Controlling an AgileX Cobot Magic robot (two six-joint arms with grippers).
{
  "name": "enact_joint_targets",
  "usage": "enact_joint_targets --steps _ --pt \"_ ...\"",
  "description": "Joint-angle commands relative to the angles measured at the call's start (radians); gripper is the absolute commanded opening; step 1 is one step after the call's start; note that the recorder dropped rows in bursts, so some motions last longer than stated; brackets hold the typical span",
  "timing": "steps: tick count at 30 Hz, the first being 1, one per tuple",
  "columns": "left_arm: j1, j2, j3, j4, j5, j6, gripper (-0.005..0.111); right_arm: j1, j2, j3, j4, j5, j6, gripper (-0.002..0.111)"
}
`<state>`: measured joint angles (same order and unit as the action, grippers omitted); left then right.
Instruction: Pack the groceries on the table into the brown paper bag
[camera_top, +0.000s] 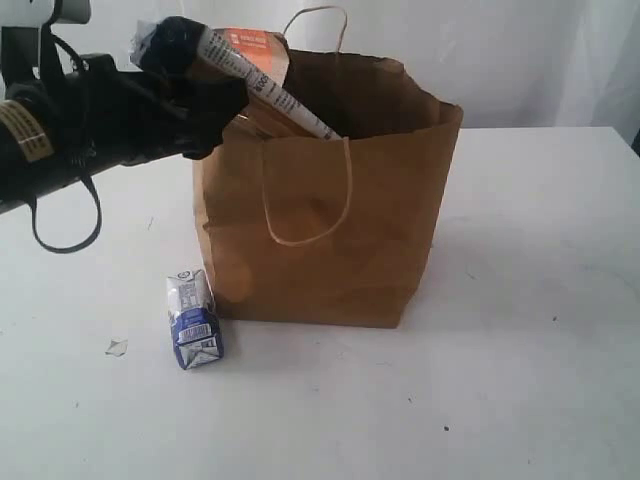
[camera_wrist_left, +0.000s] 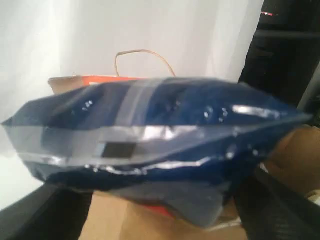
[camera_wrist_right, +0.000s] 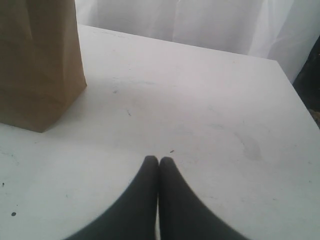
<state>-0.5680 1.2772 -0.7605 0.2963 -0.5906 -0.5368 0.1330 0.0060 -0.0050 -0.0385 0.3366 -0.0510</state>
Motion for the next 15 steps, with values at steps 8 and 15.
enact_joint_targets --steps 8,15 --pt "-0.003 -0.014 0.043 0.002 -0.071 -0.02 0.078 -0.004 -0.006 0.005 -0.004 -0.002 0.003 0.0" --pt "-0.003 -0.016 0.043 -0.003 -0.072 -0.02 0.078 -0.004 -0.006 0.005 -0.004 -0.002 0.003 0.0"
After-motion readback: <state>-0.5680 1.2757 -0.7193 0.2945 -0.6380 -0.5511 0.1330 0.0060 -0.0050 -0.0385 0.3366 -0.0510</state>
